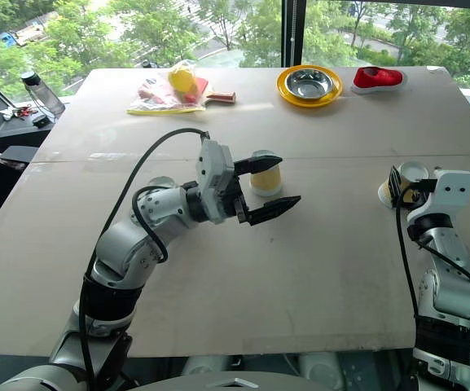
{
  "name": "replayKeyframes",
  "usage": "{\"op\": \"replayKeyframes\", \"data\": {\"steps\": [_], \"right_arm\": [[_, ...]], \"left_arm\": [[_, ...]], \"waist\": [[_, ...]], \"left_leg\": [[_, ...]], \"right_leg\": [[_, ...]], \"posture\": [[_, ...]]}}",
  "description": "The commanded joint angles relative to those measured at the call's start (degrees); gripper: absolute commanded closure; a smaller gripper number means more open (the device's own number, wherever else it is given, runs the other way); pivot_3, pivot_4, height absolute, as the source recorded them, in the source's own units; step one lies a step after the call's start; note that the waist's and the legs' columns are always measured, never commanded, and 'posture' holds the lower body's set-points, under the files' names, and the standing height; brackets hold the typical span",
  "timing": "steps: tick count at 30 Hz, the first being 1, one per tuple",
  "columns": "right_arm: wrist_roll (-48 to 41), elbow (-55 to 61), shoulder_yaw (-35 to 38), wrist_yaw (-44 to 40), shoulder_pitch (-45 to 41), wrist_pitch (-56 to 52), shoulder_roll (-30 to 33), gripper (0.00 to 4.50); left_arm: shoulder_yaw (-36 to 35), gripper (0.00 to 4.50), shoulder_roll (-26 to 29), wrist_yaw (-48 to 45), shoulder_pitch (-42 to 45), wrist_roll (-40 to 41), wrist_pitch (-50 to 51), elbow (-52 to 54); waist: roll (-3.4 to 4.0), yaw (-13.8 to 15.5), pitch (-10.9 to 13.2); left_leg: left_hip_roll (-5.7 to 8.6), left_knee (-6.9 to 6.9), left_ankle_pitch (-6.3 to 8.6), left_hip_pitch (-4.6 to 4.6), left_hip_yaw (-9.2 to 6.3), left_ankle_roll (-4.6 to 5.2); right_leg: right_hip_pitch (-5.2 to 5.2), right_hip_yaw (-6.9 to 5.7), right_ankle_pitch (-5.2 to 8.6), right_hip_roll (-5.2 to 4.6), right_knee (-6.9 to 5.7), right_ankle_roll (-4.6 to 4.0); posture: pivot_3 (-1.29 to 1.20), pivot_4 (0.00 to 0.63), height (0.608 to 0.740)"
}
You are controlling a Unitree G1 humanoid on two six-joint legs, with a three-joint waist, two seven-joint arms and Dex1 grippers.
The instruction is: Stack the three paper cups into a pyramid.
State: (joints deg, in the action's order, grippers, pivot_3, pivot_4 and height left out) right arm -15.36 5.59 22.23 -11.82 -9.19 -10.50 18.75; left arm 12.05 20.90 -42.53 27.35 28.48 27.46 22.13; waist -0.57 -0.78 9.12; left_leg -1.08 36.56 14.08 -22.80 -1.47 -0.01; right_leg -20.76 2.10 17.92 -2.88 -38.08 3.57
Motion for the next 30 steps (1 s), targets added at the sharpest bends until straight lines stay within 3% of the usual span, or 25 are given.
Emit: {"op": "replayKeyframes", "data": {"steps": [1,4,6,12,20,23,27,30], "right_arm": [[-1.0,1.1,1.3,0.7,-0.7,0.3,0.6,0.11],[-1.5,1.1,1.2,0.6,-0.6,-0.3,0.7,0.91],[-1.5,1.0,0.9,0.2,-0.4,-0.2,0.8,2.02],[-1.8,1.2,0.0,-0.8,0.1,0.4,0.7,3.94],[-1.0,0.9,-0.7,-1.1,-0.3,2.2,1.0,3.94],[1.1,0.2,-0.7,-1.9,0.4,5.8,2.6,3.38],[4.8,-3.1,0.1,-0.2,0.1,11.1,4.2,1.52],[5.7,-4.5,0.3,0.3,-0.1,13.3,4.6,1.52]], "left_arm": [[-0.2,0.0,-0.7,-1.7,1.4,0.7,-2.3,2.8],[-0.3,0.0,-1.1,-2.9,1.7,1.1,-2.9,2.7],[-0.5,0.0,-1.3,-3.4,1.9,1.3,-3.0,2.6],[-0.7,0.0,-1.7,-5.3,1.6,1.9,-4.3,2.0],[-1.3,0.0,-0.9,-5.8,0.5,1.4,-4.7,2.0],[-1.1,0.0,-0.8,-5.8,0.3,1.4,-4.8,2.0],[-0.8,0.0,-1.0,-5.9,0.5,1.2,-5.2,1.4],[-0.6,0.0,-1.0,-6.2,0.5,1.1,-5.6,1.1]], "waist": [[0.0,0.0,0.0],[0.0,0.0,0.0],[0.0,0.0,0.0],[-0.01,-0.1,0.0],[-0.01,0.0,0.0],[-0.01,0.0,0.0],[-0.01,0.1,0.0],[-0.01,0.0,0.0]], "left_leg": [[0.0,0.0,0.0,0.0,0.0,0.0],[0.0,0.0,0.0,0.0,0.0,0.0],[0.0,0.0,0.0,0.0,0.0,0.0],[-0.01,0.01,0.0,0.02,0.0,0.01],[-0.01,0.03,0.0,0.03,0.0,0.01],[-0.01,0.03,0.0,0.03,-0.01,0.01],[0.01,0.03,0.0,0.02,0.01,0.01],[0.0,0.04,0.0,0.02,0.0,0.01]], "right_leg": [[0.0,0.0,0.0,0.0,0.0,0.0],[0.0,0.0,0.0,0.0,-0.01,0.0],[0.0,0.0,0.0,0.0,-0.01,0.0],[0.02,0.0,0.0,0.02,-0.01,0.0],[0.03,0.01,0.0,0.02,-0.02,0.0],[0.03,0.0,0.0,0.02,-0.02,0.0],[0.02,0.01,0.0,0.01,-0.01,0.0],[0.02,0.01,0.0,0.02,-0.02,0.0]], "posture": [[0.0,0.15,0.74],[0.0,0.15,0.74],[0.0,0.15,0.74],[0.0,0.15,0.74],[0.0,0.15,0.74],[0.0,0.15,0.74],[0.0,0.15,0.74],[0.0,0.15,0.74]]}}
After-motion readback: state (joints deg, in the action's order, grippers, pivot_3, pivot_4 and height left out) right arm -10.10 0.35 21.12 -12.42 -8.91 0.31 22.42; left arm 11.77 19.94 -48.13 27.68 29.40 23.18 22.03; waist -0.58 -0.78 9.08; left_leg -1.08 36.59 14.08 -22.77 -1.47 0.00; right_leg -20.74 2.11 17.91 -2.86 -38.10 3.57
